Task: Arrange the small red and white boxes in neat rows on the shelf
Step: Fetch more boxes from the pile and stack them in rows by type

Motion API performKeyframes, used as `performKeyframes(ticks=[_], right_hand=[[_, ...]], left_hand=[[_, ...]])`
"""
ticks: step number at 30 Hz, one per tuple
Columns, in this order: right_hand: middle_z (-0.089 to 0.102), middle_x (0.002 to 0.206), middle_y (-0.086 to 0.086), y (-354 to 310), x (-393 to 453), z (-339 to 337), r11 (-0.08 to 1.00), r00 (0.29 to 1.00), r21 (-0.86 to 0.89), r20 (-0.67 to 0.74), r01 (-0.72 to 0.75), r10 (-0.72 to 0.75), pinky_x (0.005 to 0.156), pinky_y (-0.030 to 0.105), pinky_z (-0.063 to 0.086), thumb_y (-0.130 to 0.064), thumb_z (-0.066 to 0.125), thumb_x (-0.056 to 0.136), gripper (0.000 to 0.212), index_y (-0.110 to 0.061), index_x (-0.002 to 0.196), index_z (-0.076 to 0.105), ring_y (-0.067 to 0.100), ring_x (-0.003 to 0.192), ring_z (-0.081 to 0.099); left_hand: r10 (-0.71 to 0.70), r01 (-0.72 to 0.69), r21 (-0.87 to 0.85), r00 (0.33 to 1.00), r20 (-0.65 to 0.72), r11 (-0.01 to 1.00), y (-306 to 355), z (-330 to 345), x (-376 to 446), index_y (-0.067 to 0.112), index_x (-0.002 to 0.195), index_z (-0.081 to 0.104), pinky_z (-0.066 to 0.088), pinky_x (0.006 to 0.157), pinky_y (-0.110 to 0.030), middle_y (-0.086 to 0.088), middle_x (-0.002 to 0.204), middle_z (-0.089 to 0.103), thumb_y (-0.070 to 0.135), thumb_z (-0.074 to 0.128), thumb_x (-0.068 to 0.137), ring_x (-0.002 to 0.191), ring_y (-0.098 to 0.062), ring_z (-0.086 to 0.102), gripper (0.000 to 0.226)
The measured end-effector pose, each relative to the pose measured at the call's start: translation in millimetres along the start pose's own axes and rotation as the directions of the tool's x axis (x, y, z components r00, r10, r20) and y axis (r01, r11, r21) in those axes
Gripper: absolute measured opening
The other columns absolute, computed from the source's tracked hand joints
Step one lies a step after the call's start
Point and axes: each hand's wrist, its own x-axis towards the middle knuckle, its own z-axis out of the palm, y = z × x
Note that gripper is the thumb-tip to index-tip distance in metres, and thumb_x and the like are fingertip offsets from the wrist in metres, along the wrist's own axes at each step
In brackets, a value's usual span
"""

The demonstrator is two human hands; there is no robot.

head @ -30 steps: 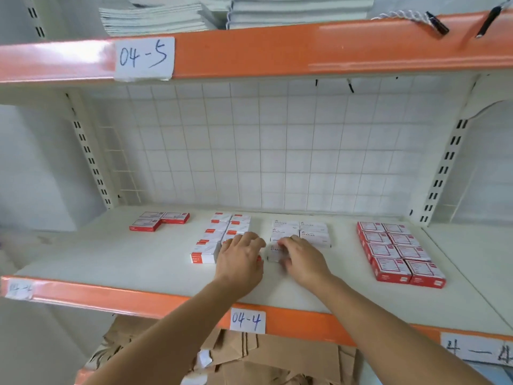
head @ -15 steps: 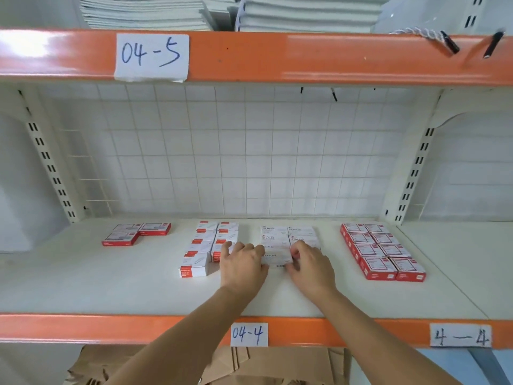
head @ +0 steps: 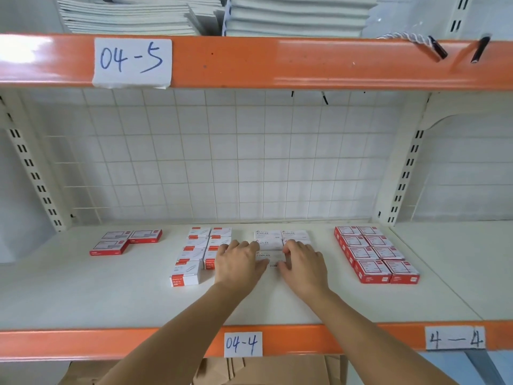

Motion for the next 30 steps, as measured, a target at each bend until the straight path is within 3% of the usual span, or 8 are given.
performKeyframes(ticks=[4,9,12,20,24,30], right_hand=[[0.057,0.117,-0.007,-11,-4,-6,0.984,0.984,0.018,-0.006,0.180,-0.180,0.091,0.030,0.031,-0.027,0.048,0.092,0.026,-0.023,0.117,0.053,0.017,0.112,0.048],[0.052,0.133,-0.009,-43,-13,-8,0.906,0.898,0.121,0.127,0.406,-0.420,0.101,0.030,0.026,-0.015,0.045,0.089,0.041,-0.022,0.130,0.050,0.016,0.125,0.038],[0.049,0.136,-0.007,-59,-19,-4,0.880,0.860,0.119,0.188,0.460,-0.475,0.101,0.033,0.027,-0.014,0.046,0.086,0.045,-0.020,0.131,0.047,0.019,0.125,0.039],[0.044,0.131,0.002,-69,-25,-6,0.940,0.902,0.050,0.269,0.337,-0.337,0.098,0.034,0.035,-0.026,0.054,0.091,0.051,-0.021,0.140,0.040,0.023,0.121,0.038],[0.044,0.128,0.000,-75,-31,-8,0.962,0.936,0.085,0.224,0.260,-0.272,0.093,0.031,0.037,-0.030,0.056,0.090,0.047,-0.021,0.135,0.044,0.020,0.119,0.039],[0.047,0.122,-0.002,-102,-36,-7,0.981,0.970,0.086,0.159,0.172,-0.184,0.070,0.024,0.035,-0.032,0.059,0.087,0.044,-0.019,0.126,0.044,0.018,0.110,0.048]], left_hand=[[-0.052,0.051,-0.027,0.997,-0.049,0.998,-12,-10,-6,0.025,0.120,0.055,0.029,0.100,-0.034,0.004,0.115,0.062,0.048,0.030,0.098,0.114,-0.019,0.050,0.041],[-0.158,0.157,-0.027,0.984,-0.088,0.987,-31,-24,-25,0.026,0.124,0.054,0.027,0.103,-0.034,0.005,0.124,0.059,0.042,0.027,0.100,0.121,-0.018,0.046,0.040],[-0.202,0.202,-0.011,0.974,-0.102,0.979,-40,-31,-42,0.027,0.123,0.055,0.026,0.102,-0.031,0.007,0.122,0.060,0.040,0.027,0.100,0.120,-0.017,0.046,0.038],[-0.238,0.235,-0.038,0.965,-0.111,0.971,-61,-38,-75,0.025,0.119,0.054,0.029,0.098,-0.031,0.006,0.119,0.060,0.032,0.027,0.101,0.113,-0.018,0.048,0.033],[-0.214,0.208,-0.057,0.969,-0.124,0.976,-66,-40,-75,0.025,0.119,0.053,0.033,0.087,-0.029,0.006,0.117,0.059,0.030,0.029,0.100,0.109,-0.018,0.048,0.031],[-0.096,0.092,-0.040,0.988,-0.120,0.995,-78,-41,-80,0.025,0.118,0.053,0.036,0.080,-0.027,0.007,0.113,0.058,0.030,0.033,0.099,0.104,-0.016,0.049,0.028]])
